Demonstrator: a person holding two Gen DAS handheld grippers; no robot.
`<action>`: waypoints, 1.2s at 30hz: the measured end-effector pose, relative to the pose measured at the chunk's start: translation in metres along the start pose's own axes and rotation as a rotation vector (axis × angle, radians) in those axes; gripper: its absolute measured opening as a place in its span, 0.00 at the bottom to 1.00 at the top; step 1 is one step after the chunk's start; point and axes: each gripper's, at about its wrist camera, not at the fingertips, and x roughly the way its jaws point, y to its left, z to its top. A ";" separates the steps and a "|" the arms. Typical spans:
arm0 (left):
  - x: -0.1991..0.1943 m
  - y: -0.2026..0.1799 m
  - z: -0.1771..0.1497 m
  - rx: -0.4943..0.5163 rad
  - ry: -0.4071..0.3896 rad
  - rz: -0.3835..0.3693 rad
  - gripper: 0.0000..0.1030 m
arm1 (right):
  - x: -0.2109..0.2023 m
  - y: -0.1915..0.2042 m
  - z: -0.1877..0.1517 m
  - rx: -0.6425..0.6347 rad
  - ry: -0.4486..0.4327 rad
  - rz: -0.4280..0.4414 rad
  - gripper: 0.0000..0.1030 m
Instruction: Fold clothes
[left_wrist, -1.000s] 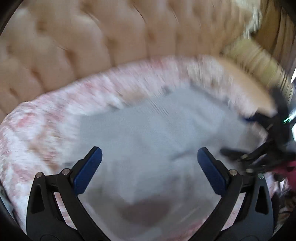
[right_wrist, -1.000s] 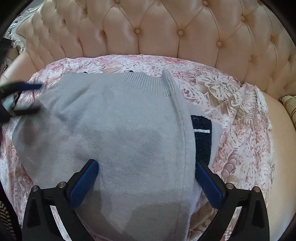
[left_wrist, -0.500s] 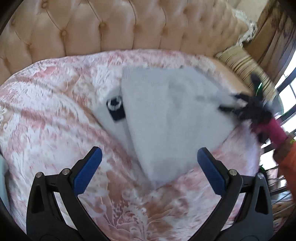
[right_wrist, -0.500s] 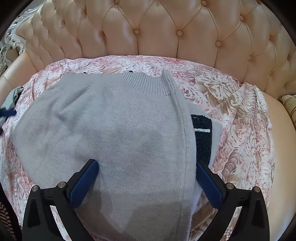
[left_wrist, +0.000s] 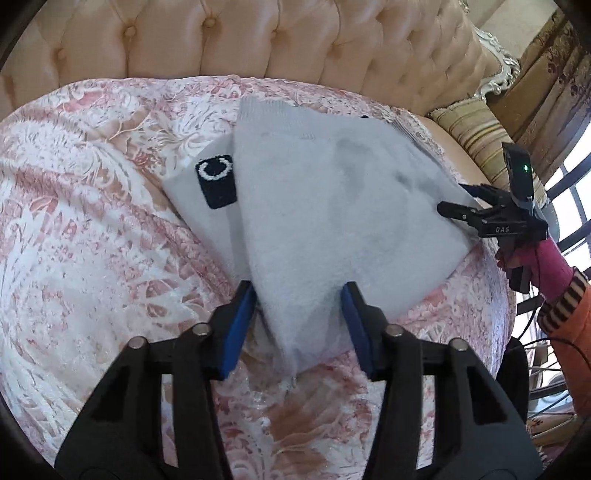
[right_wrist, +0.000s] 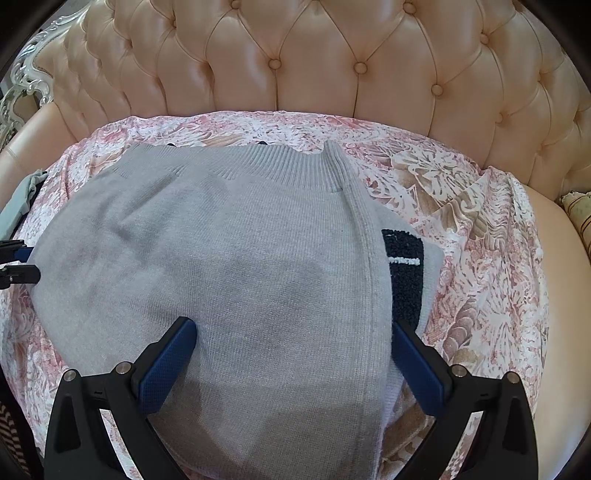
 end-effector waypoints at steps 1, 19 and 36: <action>-0.003 0.002 0.000 -0.012 -0.009 -0.004 0.23 | 0.000 0.000 0.000 0.000 0.001 0.000 1.00; 0.005 0.028 -0.014 -0.192 0.053 -0.023 0.17 | 0.001 0.000 0.003 -0.013 0.005 0.001 1.00; 0.075 -0.078 0.116 0.139 -0.034 0.221 1.00 | 0.026 0.044 0.084 -0.238 0.025 -0.013 1.00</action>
